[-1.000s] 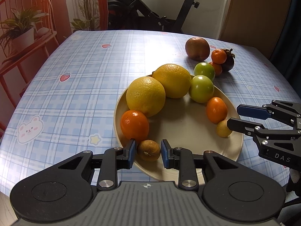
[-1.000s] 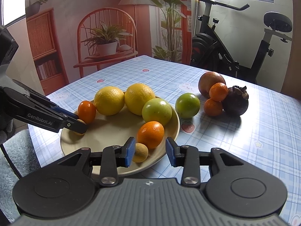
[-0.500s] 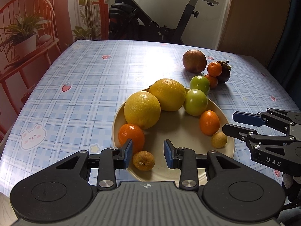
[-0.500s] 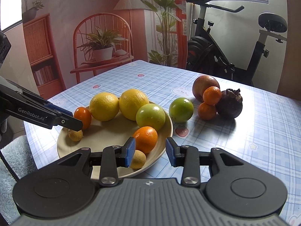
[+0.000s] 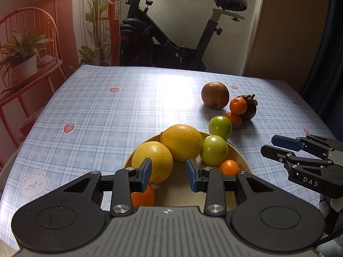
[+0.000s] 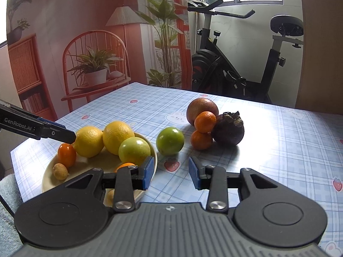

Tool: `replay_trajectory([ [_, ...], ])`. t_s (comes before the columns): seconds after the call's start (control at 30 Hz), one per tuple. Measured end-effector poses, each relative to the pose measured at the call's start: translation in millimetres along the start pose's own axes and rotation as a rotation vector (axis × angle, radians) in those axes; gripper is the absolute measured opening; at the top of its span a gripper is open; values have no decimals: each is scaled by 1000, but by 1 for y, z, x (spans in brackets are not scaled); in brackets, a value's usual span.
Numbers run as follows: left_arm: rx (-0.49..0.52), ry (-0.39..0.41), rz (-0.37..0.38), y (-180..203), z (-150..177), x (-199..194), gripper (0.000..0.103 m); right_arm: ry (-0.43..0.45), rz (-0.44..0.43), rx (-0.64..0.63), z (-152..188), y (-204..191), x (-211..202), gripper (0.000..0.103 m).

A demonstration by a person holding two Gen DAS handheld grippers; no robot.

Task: Organize fruits
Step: 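Move both tools to the two mandarins beside the mangosteen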

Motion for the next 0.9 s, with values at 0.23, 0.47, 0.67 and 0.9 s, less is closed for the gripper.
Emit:
replay_trajectory([
  [0.23,4,61,11,9,-30,10,38,21,30,-20,-17,12,9,39],
  [0.47,-23,113,6,11,-56,25,38,31,51,-67,-36,22,35,39],
  [0.67,-37,126,9,9,-71,41,38,0,71,-103,-43,28,68,39],
  [0.9,-45,108,16,8,-75,54,38,-18,87,-122,-45,26,92,39],
])
Point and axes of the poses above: each gripper's, at about its wrist camera, not at the fingertips, and x roughly the way its jaws point, y to its right, z to its underside, the point moved 5 cm from there along x, roughly the way its jaws point, and after that the axes turned 5 degrees about x, right-handed, at the moved point
